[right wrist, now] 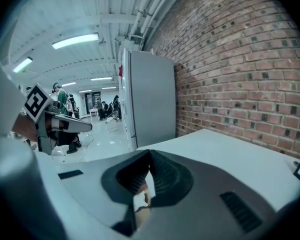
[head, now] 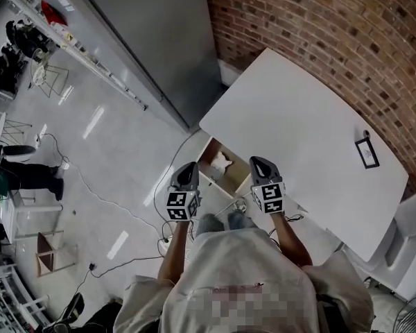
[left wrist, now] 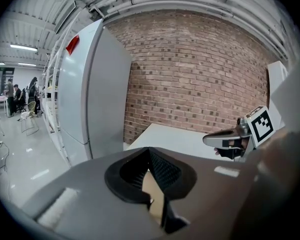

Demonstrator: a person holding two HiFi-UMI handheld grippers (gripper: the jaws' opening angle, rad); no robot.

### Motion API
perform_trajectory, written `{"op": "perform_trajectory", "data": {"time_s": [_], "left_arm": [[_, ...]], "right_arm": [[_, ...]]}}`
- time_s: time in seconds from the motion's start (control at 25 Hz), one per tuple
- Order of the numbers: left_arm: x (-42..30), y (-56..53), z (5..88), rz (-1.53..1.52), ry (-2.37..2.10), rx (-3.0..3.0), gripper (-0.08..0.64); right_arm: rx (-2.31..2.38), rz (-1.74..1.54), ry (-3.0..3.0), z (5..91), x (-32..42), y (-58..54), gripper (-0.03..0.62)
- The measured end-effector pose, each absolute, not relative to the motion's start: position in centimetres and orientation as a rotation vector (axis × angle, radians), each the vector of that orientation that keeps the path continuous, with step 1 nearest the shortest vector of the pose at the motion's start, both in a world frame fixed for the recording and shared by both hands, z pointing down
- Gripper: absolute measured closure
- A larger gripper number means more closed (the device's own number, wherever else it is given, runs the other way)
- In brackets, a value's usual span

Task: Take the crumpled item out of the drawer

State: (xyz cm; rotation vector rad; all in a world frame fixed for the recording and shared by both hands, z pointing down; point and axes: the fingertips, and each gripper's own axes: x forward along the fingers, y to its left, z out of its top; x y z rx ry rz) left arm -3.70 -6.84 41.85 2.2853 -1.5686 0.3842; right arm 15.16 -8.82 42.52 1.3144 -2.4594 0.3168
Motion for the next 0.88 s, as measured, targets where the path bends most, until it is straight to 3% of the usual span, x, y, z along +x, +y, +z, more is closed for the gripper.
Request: {"op": "perform_trajectory", "data": {"time_s": [0.88], "left_arm": [[-5.4, -4.7, 54.8, 0.514, -1.46, 2.142, 0.551]], "right_arm": [[1.072, 0.526, -2.352, 56.5, 12.2, -3.2, 0.58]]}}
